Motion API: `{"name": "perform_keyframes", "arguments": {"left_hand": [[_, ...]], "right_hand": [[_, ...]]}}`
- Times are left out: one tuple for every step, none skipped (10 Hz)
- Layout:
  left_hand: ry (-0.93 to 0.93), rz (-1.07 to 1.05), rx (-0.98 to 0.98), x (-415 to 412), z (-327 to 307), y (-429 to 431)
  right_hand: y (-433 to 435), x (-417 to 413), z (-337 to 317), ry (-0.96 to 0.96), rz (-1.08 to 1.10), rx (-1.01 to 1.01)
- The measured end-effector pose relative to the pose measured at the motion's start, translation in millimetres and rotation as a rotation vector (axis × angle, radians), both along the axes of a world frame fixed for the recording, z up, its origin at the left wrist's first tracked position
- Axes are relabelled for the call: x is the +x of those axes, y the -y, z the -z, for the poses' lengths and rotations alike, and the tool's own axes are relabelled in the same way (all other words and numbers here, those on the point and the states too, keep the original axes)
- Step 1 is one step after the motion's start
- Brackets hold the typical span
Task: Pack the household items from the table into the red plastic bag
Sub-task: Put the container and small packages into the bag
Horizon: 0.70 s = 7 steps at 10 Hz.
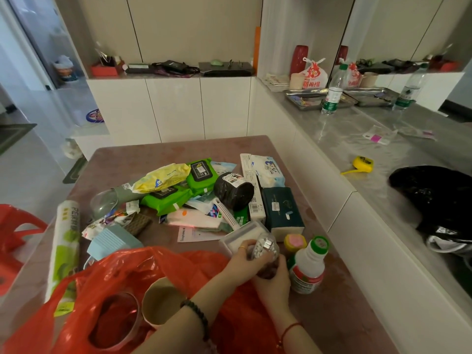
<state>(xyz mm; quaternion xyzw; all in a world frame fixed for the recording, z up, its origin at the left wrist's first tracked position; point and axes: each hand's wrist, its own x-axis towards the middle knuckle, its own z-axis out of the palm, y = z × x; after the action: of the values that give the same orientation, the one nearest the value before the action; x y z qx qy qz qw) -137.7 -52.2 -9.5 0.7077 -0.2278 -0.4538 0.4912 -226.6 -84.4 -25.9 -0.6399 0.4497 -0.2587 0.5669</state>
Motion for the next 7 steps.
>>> {"name": "perform_keyframes", "arguments": {"left_hand": [[-0.137,-0.046,-0.111,1,-17,-7],[-0.240,-0.049,-0.220,5,-45,-22],[-0.364,-0.043,-0.304,8,-74,-48],[-0.492,-0.092,-0.417,14,-87,-89],[-0.599,-0.203,-0.588,20,-83,-139],[-0.534,-0.188,-0.506,19,-68,-166],[-0.147,-0.161,-0.210,16,-26,-188]], "right_hand": [[-5,-5,-34,0.049,-0.041,-0.127],[-6,-6,-47,0.168,-0.137,-0.140],[-12,-9,-56,0.278,-0.269,-0.129],[-27,-20,-64,0.248,-0.439,-0.083],[-47,-27,-65,-0.249,-0.650,-0.311],[-47,-19,-42,-0.780,-0.767,-0.706],[-32,-11,-41,-0.661,-0.579,-0.754]]}}
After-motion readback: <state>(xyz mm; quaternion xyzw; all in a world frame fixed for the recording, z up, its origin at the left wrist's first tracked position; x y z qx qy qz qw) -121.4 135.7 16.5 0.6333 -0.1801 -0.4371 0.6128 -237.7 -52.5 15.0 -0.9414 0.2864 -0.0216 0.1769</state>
